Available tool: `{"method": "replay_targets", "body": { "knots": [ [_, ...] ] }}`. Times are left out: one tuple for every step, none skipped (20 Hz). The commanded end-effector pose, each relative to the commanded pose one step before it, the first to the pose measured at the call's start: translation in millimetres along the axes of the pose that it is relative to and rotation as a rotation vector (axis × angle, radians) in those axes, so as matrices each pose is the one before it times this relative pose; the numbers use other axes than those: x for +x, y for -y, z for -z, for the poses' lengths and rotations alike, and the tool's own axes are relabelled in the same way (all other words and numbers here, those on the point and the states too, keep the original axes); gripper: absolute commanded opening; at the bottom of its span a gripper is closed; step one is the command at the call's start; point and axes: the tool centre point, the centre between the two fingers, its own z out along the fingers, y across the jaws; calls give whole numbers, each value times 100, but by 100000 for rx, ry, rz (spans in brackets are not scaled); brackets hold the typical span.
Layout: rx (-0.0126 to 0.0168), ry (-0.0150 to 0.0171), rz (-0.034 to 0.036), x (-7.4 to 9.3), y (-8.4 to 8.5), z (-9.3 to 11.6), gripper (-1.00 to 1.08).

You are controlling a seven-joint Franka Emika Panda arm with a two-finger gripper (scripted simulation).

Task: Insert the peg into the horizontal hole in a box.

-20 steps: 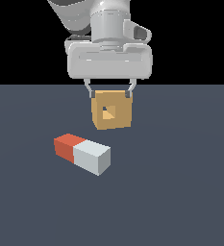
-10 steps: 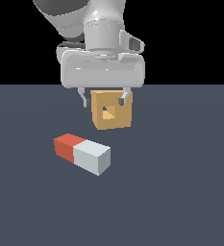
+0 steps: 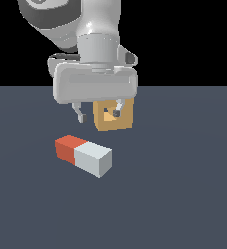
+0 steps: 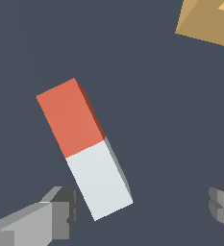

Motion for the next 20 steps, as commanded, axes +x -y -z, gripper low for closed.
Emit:
{"method": "replay_targets", "body": {
  "knots": [
    [-60,-4,6177,-280,507,-667,100],
    [-15,-4,2407,-112,199,-265,100],
    [-15,-4,2409,-113,199,-265,100],
    [-15,-4,2410,-114,199,-266,100],
    [-14,-3,2412,-116,199,-266,100],
    [-14,-3,2416,-117,198,-267,100],
    [-13,-2,2417,-119,198,-268,100],
    [-13,-2,2349,-117,192,-260,100],
    [-12,-2,2229,-112,183,-247,100],
    [-12,-2,2109,-106,173,-234,100],
    [-11,-1,1995,-101,163,-222,100],
    [-8,0,1880,-98,153,-209,100],
    [-6,1,1763,-94,143,-197,100],
    [-4,2,1641,-91,133,-183,100],
    [-2,3,1527,-85,122,-171,100],
    [-2,3,1410,-81,114,-158,100],
    [-1,3,1294,-74,104,-145,100],
    [-1,2,1172,-67,94,-131,100],
    [-1,2,1047,-60,84,-117,100],
    [0,2,921,-53,74,-103,100]
  ]
}}
